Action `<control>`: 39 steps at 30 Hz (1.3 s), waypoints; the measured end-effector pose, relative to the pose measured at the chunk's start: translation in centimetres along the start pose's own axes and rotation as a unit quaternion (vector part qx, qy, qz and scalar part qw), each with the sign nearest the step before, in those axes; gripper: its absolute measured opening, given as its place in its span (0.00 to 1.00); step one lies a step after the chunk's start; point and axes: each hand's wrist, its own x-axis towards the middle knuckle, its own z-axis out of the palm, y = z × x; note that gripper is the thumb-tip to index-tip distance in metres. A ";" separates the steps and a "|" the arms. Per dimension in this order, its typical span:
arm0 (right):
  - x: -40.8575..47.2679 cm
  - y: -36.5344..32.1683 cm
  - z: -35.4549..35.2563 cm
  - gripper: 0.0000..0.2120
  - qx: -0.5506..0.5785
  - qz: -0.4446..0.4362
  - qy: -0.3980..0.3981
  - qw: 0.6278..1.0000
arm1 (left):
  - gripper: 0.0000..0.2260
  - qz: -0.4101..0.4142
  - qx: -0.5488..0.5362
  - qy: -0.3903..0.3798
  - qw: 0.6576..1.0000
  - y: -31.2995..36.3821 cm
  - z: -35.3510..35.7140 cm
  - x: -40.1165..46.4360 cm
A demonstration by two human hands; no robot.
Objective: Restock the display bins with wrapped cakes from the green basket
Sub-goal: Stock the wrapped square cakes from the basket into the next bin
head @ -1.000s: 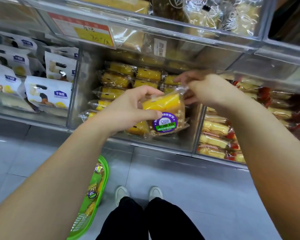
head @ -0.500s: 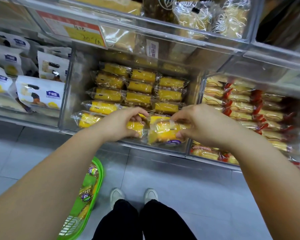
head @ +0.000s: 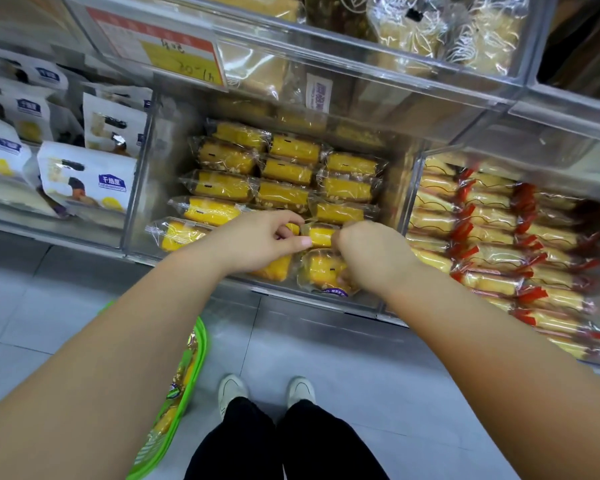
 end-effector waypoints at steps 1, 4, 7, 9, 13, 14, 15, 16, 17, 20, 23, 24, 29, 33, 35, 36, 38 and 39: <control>0.1 0.2 -0.2 0.14 -0.007 -0.011 -0.008 1.000 | 0.22 -0.002 0.031 0.004 1.000 0.5 0.4 0.3; -0.1 1.1 -0.6 0.25 0.007 -0.032 -0.022 0.999 | 0.19 -0.006 0.120 0.025 0.992 1.3 1.3 1.1; -0.9 1.5 -0.5 0.24 -0.009 -0.043 0.010 0.999 | 0.17 0.012 0.223 0.109 0.969 1.6 2.1 2.1; -1.4 1.3 -0.1 0.21 -0.039 -0.059 0.022 0.997 | 0.14 -0.005 0.243 0.154 0.958 2.0 2.3 2.9; -1.8 0.9 0.6 0.14 -0.067 -0.066 0.051 0.994 | 0.08 -0.058 0.176 0.184 0.965 2.1 1.7 4.3; -1.7 0.8 0.7 0.13 -0.075 -0.062 0.053 0.994 | 0.08 -0.067 0.163 0.190 0.966 2.1 1.6 4.5; -1.5 0.7 0.7 0.12 -0.082 -0.057 0.054 0.993 | 0.07 -0.077 0.157 0.193 0.965 2.2 1.6 4.6; -1.2 0.7 0.7 0.10 -0.089 -0.054 0.056 0.993 | 0.07 -0.086 0.153 0.191 0.966 2.2 1.6 4.7; -1.0 0.6 0.6 0.09 -0.094 -0.050 0.059 0.993 | 0.07 -0.093 0.144 0.182 0.968 2.3 1.6 4.7; -0.4 0.3 0.7 0.07 -0.094 -0.035 0.069 0.993 | 0.12 -0.093 0.093 0.130 0.983 2.6 1.3 4.0; -0.5 0.4 0.9 0.10 -0.087 -0.040 0.081 0.992 | 0.24 -0.054 0.059 0.074 0.994 2.6 1.3 2.0; -0.6 0.7 0.8 0.12 -0.086 -0.046 0.093 0.991 | 0.27 -0.045 0.048 0.056 0.996 2.5 1.4 1.2; -1.0 2.7 -0.1 0.09 -0.096 -0.072 0.126 0.985 | 0.24 -0.024 0.036 0.071 0.997 1.5 2.3 -0.1; -0.9 2.9 -0.5 0.06 -0.098 -0.049 0.116 0.987 | 0.22 -0.030 0.031 0.080 0.996 1.5 2.3 0.3; -0.7 2.6 -0.3 0.05 -0.114 -0.050 0.128 0.984 | 0.23 -0.031 0.023 0.071 0.997 1.4 2.2 0.5; -0.6 2.6 -0.3 0.06 -0.114 -0.055 0.129 0.984 | 0.23 -0.031 0.013 0.064 0.997 1.4 2.1 0.5; -0.6 3.0 -0.4 0.10 -0.064 -0.068 0.111 0.989 | 0.22 -0.026 -0.018 0.072 0.997 1.2 1.9 0.1; -0.8 3.2 -0.7 0.12 -0.013 -0.074 0.093 0.993 | 0.20 -0.017 -0.031 0.095 0.995 1.0 1.8 -0.3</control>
